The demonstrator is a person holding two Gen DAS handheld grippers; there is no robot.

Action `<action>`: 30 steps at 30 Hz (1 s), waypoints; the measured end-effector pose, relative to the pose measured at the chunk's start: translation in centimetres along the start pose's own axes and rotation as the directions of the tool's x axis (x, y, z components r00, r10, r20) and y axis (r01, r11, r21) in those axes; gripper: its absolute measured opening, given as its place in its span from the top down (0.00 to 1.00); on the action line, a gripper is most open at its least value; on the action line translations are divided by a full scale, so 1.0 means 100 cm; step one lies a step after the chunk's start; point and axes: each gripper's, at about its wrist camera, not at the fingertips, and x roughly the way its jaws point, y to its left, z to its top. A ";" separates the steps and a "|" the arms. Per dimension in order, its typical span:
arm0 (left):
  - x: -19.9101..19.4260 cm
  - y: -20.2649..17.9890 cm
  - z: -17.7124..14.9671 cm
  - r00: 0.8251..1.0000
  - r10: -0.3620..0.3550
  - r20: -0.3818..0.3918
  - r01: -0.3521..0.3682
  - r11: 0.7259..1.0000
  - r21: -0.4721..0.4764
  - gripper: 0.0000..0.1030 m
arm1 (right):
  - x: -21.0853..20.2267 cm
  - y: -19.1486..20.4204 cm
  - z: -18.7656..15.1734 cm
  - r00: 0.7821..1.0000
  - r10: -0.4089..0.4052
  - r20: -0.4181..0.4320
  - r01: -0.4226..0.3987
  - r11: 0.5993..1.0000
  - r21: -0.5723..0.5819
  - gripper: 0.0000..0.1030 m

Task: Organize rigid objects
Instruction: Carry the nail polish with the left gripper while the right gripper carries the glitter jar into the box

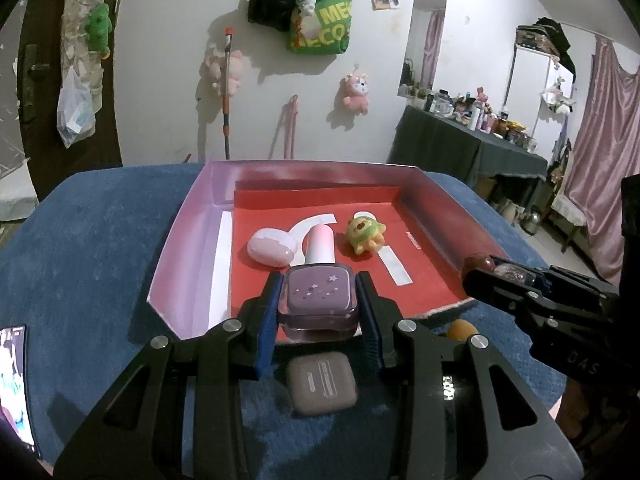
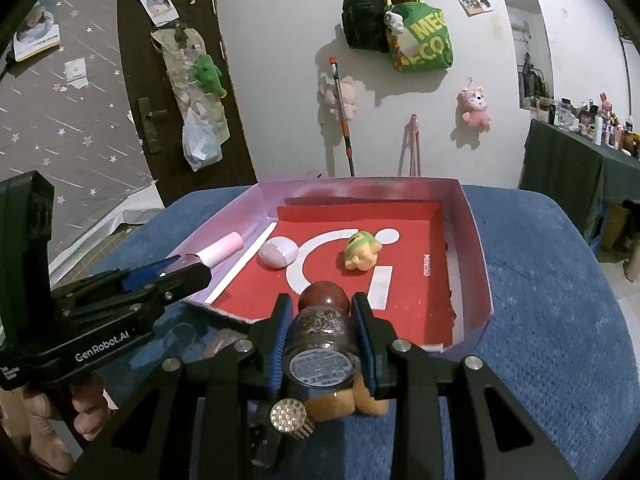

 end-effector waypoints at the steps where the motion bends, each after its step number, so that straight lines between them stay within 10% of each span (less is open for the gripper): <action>1: 0.002 0.001 0.002 1.000 0.001 -0.002 -0.001 1.000 0.000 0.67 | 0.003 -0.001 0.003 1.000 -0.001 -0.005 0.001 1.000 -0.001 0.68; 30: 0.082 0.037 0.008 0.978 0.019 -0.206 -0.031 0.998 -0.056 0.67 | 0.094 -0.018 0.025 0.978 -0.057 -0.202 0.057 0.998 -0.005 0.68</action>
